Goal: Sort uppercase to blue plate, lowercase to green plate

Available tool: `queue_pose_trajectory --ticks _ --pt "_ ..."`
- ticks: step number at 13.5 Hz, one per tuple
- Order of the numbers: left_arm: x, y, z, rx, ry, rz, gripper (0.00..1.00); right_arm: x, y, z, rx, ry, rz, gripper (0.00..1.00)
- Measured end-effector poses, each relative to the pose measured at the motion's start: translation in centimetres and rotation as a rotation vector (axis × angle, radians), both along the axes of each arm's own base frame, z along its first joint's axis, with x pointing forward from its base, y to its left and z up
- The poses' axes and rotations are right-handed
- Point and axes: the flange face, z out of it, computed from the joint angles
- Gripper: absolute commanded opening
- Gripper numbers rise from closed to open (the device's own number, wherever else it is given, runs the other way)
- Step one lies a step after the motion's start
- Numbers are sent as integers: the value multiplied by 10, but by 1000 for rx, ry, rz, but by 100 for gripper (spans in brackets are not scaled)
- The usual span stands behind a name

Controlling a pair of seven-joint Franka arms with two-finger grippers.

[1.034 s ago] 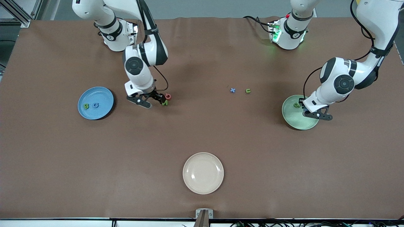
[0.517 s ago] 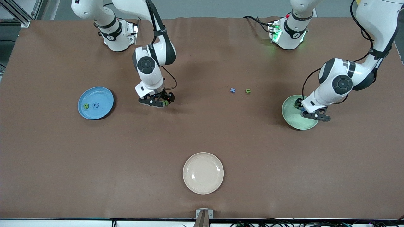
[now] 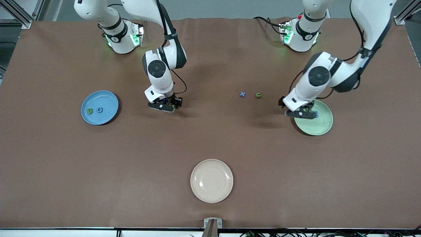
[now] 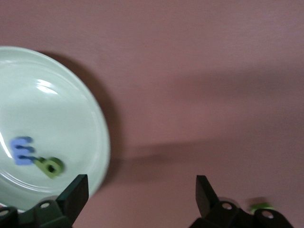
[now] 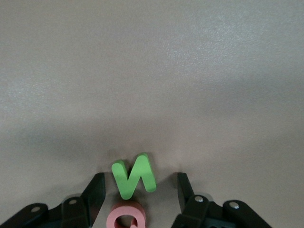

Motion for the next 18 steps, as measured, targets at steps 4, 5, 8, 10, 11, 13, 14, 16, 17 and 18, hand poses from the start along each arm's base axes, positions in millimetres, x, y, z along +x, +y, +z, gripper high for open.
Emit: queue_pose_trajectory --ticks 4,5,8,10,11,13,14,16,17,18 --pt "-30 -69 -2 -44 -12 134 98 2 1 1 5 -4 2 49" --pt "-38 -83 -4 -52 -10 157 96 3 1 2 7 -4 7 44" --pt "-54 -110 -6 -82 -16 189 91 8 -3 3 13 -4 15 11" --pt "-64 -115 -11 -104 -14 179 88 12 -9 4 15 2 4 0" --pt "-71 -115 -15 -106 -7 172 86 15 -13 3 14 11 -6 0" --pt "-81 -113 -23 -101 7 163 81 23 -30 4 10 59 7 0" --pt "-84 -112 -25 -94 8 152 79 30 -49 5 4 95 28 0" --pt "-90 -110 -31 -81 6 144 79 51 -104 17 4 161 74 0" --pt "-92 -110 -33 -74 1 149 79 60 -135 27 16 185 99 0" --pt "-94 -111 -36 -70 -5 155 78 66 -166 39 35 198 124 0"
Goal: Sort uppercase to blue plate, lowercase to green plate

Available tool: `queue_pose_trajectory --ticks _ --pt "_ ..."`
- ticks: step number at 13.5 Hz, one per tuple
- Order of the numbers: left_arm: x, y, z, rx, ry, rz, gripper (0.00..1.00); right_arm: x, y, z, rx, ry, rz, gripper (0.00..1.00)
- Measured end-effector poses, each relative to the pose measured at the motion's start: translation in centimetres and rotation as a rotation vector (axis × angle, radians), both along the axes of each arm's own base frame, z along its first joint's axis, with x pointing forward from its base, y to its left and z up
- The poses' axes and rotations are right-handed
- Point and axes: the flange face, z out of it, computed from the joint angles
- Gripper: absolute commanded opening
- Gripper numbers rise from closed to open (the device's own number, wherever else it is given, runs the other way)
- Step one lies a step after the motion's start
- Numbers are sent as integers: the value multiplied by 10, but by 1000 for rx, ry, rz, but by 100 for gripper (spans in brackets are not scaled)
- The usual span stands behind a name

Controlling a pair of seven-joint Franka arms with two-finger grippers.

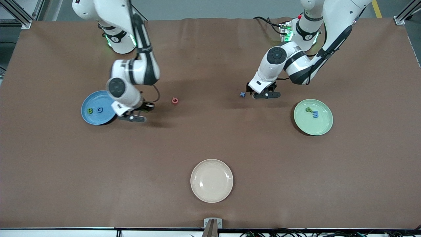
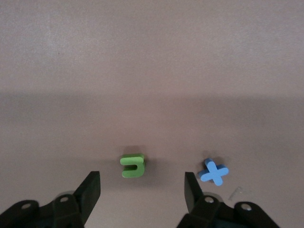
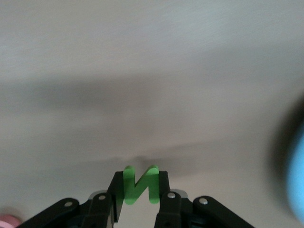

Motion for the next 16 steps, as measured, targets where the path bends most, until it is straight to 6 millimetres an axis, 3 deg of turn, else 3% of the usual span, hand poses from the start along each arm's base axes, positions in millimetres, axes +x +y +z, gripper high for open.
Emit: queue_pose_trajectory --ticks 6,8,10,11,12,14,16 --pt "-5 8 -25 11 0 24 74 8 -138 51 79 -2 192 3" --pt "-7 8 -34 16 13 26 71 5 -183 55 98 -9 242 4" --pt "-10 5 -43 29 18 28 62 -2 -230 55 116 -15 260 5" --pt "-10 3 -42 31 14 26 52 -5 -247 55 122 -17 258 27" --pt "-10 2 -42 34 13 26 42 -7 -258 55 125 -19 253 99" --pt "-8 2 -41 35 7 35 27 -9 -262 54 128 -17 249 100" --pt "-7 2 -40 35 4 44 21 -8 -259 52 130 -14 256 100"
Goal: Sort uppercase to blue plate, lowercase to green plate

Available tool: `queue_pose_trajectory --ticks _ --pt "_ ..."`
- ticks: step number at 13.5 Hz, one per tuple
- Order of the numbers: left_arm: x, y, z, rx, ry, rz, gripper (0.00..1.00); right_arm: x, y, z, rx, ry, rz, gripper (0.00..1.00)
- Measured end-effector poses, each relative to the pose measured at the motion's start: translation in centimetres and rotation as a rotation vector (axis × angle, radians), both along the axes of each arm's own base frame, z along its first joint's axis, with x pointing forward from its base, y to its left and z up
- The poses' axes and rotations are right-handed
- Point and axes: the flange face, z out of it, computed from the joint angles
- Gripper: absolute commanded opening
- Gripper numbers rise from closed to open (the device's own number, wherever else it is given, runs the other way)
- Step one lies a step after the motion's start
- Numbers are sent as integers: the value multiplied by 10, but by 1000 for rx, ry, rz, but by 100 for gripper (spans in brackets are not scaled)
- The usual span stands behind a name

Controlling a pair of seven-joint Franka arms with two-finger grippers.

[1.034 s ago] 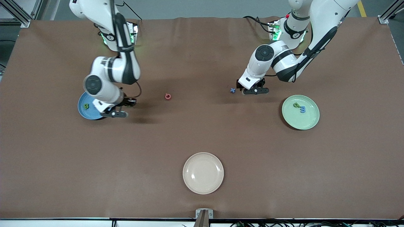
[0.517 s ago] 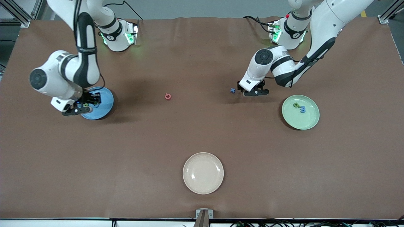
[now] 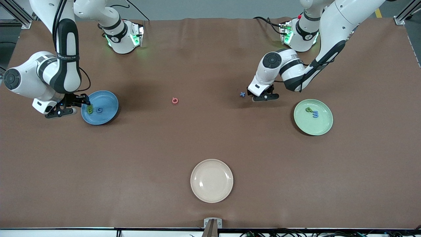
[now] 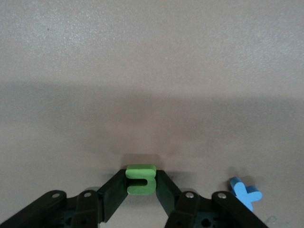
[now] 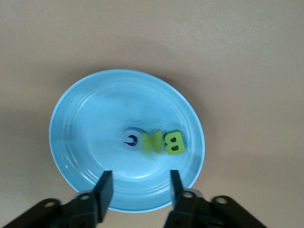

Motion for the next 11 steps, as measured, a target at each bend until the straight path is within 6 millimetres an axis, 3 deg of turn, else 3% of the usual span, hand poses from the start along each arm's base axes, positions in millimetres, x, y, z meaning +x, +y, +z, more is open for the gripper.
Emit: queue_pose_trajectory --ticks 4,7,9,11 --pt "5 2 1 -1 -5 18 17 0 1 -1 2 4 2 100" --pt "23 13 6 -3 -31 43 15 -2 10 -3 9 34 -54 100" --pt "38 22 17 -11 -59 43 14 -1 33 -4 0 66 -122 100" --pt "53 36 33 -27 -88 26 14 2 72 -2 -28 92 -198 100"
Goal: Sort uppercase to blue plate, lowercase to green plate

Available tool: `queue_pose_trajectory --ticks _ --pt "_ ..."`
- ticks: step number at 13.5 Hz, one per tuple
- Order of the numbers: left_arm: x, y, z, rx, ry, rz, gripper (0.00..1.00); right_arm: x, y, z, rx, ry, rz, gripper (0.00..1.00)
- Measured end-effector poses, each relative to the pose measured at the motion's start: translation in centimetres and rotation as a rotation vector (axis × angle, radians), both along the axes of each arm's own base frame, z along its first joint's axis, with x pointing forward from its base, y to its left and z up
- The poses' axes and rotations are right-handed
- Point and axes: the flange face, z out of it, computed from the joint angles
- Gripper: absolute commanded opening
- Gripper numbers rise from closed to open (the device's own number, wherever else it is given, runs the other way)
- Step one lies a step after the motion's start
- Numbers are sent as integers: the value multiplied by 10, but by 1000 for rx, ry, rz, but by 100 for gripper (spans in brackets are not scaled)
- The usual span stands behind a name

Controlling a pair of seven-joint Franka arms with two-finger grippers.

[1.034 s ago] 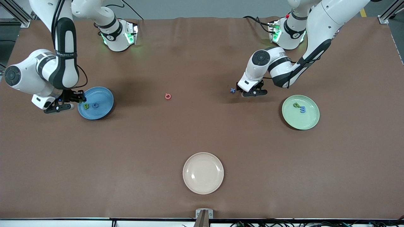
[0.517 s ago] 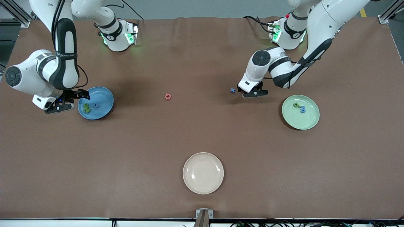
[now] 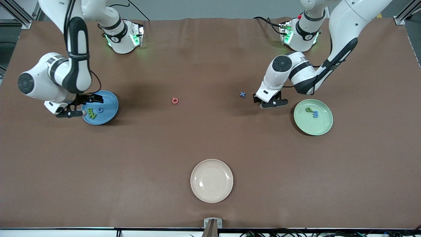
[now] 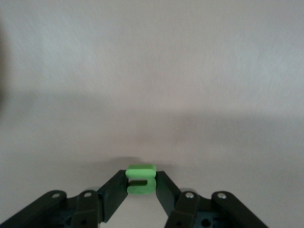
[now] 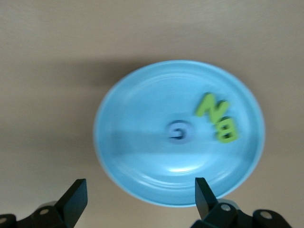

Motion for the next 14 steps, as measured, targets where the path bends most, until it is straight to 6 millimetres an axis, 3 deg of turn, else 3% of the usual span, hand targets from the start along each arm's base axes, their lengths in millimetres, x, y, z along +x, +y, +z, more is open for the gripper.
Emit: queue_pose_trajectory --ticks 2,3,5,7,10,12,14 --pt "15 20 11 -9 -19 -27 14 4 29 13 -18 24 -72 100" --pt "21 31 14 -10 -24 -48 14 10 33 27 -11 32 -92 100" --pt "34 58 15 -7 -26 -81 14 30 19 62 5 27 -118 100" --pt "43 84 14 9 -16 -110 14 51 -8 100 -26 12 -122 100" --pt "54 123 16 27 -3 -157 14 68 -42 131 -25 -21 -80 100" --pt "62 153 19 29 -4 -189 14 71 -43 139 1 4 -57 100" --pt "68 180 20 30 -6 -215 14 71 -24 143 -3 69 -144 100"
